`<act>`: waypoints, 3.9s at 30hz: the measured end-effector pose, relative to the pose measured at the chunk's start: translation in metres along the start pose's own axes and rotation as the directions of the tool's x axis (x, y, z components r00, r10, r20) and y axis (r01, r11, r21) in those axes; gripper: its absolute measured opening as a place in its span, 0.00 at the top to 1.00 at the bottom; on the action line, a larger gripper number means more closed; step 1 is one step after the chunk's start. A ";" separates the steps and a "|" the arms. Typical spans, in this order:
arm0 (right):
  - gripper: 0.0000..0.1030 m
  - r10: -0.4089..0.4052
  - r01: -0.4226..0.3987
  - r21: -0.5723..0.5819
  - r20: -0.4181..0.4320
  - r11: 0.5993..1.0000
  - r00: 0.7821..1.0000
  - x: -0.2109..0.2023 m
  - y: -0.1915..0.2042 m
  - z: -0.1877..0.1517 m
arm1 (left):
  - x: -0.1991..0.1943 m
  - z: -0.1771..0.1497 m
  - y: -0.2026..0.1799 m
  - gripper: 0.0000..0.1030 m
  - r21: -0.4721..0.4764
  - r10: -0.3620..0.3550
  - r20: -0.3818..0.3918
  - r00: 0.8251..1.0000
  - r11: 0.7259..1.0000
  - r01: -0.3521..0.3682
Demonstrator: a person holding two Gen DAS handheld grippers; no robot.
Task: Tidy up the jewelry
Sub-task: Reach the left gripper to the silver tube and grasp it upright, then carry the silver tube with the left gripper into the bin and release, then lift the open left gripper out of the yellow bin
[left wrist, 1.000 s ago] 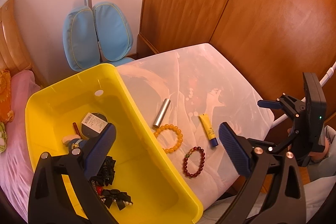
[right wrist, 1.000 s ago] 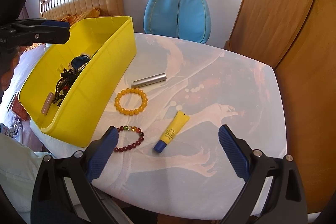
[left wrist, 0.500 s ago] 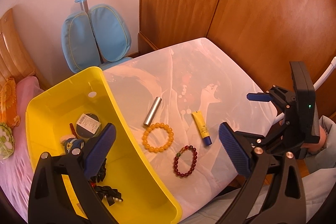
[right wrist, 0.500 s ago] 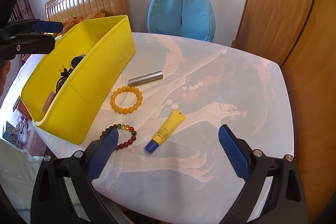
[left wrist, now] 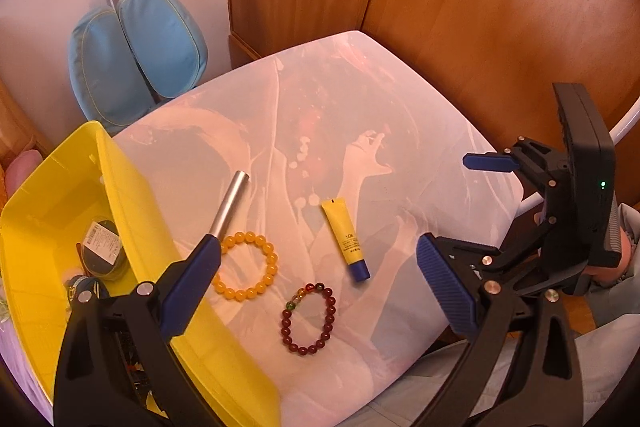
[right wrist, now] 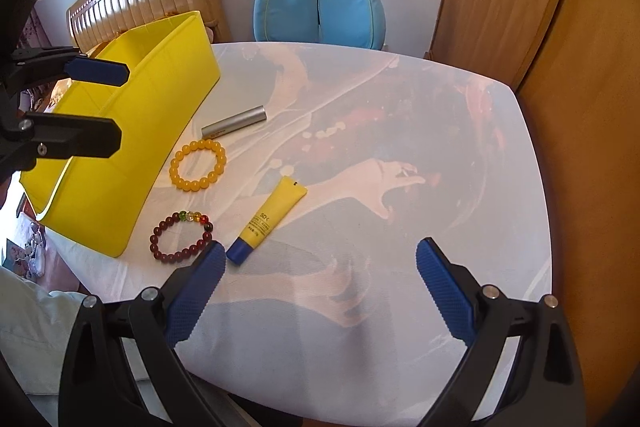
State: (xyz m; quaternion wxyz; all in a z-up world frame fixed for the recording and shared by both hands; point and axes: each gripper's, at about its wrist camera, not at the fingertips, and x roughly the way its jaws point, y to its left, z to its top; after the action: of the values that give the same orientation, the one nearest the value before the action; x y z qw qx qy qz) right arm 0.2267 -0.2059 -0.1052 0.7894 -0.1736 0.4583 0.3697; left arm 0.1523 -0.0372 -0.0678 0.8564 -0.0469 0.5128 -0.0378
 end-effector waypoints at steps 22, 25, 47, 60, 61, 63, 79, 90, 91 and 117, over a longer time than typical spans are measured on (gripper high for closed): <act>0.06 0.015 -0.016 -0.025 -0.039 1.000 0.999 0.045 0.021 0.026 | 0.130 0.043 0.043 0.07 0.219 0.168 -0.346 0.923 0.971 -0.095; 0.06 0.020 -0.020 -0.023 -0.027 1.000 0.999 0.047 0.018 0.033 | 0.141 0.048 0.046 0.12 0.251 0.218 -0.376 0.900 0.960 -0.127; 0.06 0.041 -0.041 -0.015 0.004 0.999 0.999 0.041 -0.003 0.040 | 0.101 0.056 0.046 0.83 0.099 -0.001 -0.327 0.945 0.995 0.035; 0.06 0.176 -0.154 -0.154 0.138 0.976 0.975 -0.002 0.060 0.072 | -0.061 0.010 0.091 0.83 -0.047 0.055 -0.020 0.998 0.997 -0.056; 0.06 0.209 -0.180 -0.184 0.155 0.966 0.965 -0.007 0.070 0.076 | -0.069 0.003 0.097 0.83 -0.060 0.072 -0.013 0.997 0.996 -0.072; 0.06 0.286 -0.239 -0.248 0.178 0.939 0.942 -0.016 0.090 0.083 | -0.081 -0.016 0.108 0.83 -0.097 0.101 -0.009 0.995 0.990 -0.101; 0.06 0.523 -0.466 -0.589 -0.085 0.660 0.848 0.012 0.236 0.099 | -0.027 -0.139 0.179 0.83 -0.330 0.058 -0.209 0.976 0.935 -0.126; 0.06 0.487 -0.431 -0.580 -0.067 0.691 0.871 0.018 0.229 0.098 | -0.014 -0.149 0.177 0.83 -0.298 0.080 -0.246 0.966 0.942 -0.154; 0.06 0.486 -0.430 -0.572 -0.062 0.699 0.872 0.018 0.225 0.099 | -0.014 -0.148 0.177 0.82 -0.296 0.082 -0.246 0.966 0.943 -0.155; 0.06 0.106 -0.107 -0.104 -0.015 0.989 0.994 0.049 0.074 0.048 | -0.076 -0.082 0.110 0.20 -0.133 0.107 0.068 0.992 0.986 -0.097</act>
State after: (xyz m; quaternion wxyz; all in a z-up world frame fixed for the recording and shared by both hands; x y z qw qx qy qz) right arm 0.2154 -0.1061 -0.1168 0.7563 -0.1915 0.4506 0.4340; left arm 0.0460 0.0772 -0.0527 0.8710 -0.0771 0.4835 0.0411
